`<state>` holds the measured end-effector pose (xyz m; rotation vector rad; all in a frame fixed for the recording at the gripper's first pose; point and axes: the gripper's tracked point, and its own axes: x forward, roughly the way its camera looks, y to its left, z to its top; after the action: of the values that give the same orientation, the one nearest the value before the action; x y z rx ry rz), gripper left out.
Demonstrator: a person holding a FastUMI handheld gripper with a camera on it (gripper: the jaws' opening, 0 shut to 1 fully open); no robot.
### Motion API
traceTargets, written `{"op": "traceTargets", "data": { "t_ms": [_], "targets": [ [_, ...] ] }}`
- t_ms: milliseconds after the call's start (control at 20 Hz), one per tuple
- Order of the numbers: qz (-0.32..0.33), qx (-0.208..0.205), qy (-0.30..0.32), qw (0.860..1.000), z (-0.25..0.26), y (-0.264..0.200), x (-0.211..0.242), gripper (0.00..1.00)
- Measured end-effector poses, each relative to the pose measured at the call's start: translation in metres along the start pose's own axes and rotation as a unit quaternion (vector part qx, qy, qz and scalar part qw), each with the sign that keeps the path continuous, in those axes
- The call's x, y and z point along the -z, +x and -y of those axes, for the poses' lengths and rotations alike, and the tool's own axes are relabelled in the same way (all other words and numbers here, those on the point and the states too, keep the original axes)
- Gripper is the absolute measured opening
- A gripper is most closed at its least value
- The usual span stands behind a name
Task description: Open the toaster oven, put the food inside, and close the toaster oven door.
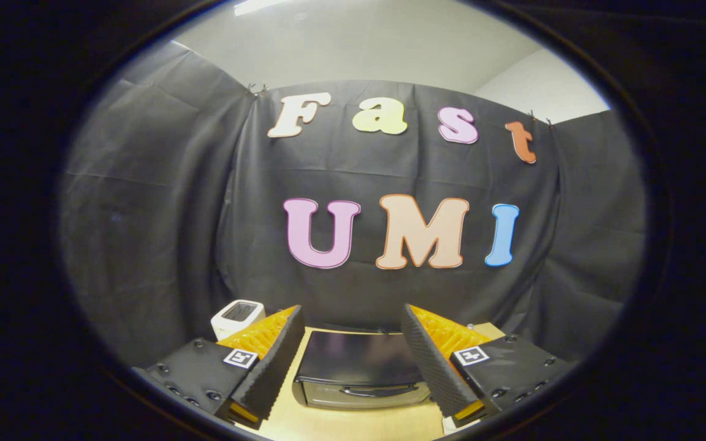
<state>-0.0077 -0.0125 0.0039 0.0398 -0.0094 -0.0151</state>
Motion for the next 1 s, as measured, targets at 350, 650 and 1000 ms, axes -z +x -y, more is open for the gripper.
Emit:
{"op": "traceTargets", "data": {
  "t_ms": [350, 650, 1000],
  "targets": [
    [0.001, 0.017, -0.002, 1.000, 0.013, 0.000, 0.001, 1.00],
    [-0.009, 0.031, -0.016, 0.999, 0.028, 0.013, 0.024, 1.00],
    [-0.022, 0.040, -0.015, 0.999, 0.047, 0.047, 0.069, 1.00]
  ]
}}
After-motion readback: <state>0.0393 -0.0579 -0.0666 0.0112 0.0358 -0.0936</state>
